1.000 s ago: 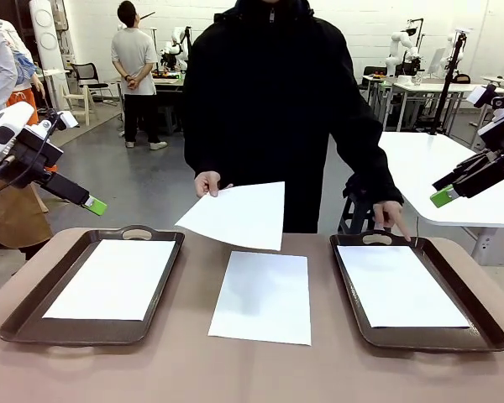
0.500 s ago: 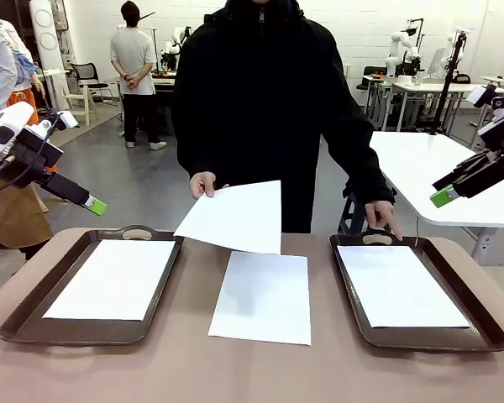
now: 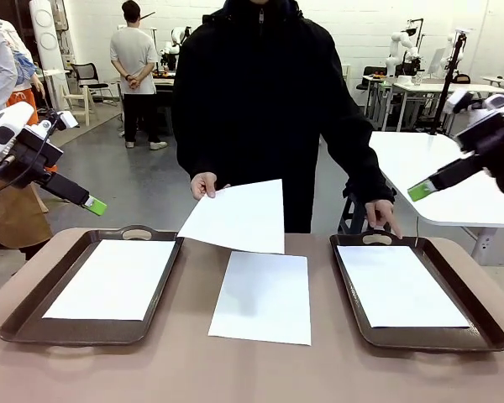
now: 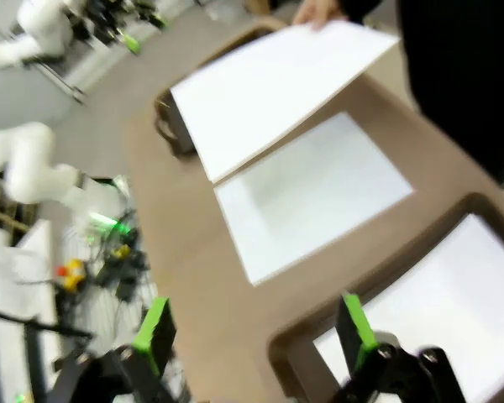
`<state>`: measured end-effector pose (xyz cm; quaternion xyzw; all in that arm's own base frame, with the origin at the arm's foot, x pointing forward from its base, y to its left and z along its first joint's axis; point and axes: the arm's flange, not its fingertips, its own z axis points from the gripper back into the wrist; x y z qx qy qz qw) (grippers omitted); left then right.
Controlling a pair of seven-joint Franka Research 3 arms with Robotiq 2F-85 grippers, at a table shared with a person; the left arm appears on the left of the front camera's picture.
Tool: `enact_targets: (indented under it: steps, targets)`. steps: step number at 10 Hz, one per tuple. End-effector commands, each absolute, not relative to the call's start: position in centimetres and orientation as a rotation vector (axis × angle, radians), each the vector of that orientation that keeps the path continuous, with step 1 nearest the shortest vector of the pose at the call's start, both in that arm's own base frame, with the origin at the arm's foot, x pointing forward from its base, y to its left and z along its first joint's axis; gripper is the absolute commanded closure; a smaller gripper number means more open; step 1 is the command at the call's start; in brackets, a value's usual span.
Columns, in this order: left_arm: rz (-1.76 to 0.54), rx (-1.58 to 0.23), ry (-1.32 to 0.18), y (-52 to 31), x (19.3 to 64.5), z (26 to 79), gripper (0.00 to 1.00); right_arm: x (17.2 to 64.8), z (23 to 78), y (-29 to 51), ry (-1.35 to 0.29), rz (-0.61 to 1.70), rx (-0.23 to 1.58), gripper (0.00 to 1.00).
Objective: Sort the A4 documents.
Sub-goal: Receive the A4 Paper.
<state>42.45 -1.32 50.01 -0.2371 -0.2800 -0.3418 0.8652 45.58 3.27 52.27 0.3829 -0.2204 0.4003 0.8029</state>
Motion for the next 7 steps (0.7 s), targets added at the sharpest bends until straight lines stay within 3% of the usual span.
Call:
enact_targets:
  steps: [1,7]
  targets:
    - [-0.716,-0.5,-0.589,-1.2,42.4,50.0,0.0,48.8,51.3,6.4,-0.397,0.749,0.982,0.0]
    - [-0.716,-0.5,-0.589,-1.2,42.4,50.0,0.0,54.0,44.3,15.4,-0.191,0.469,1.249,0.0]
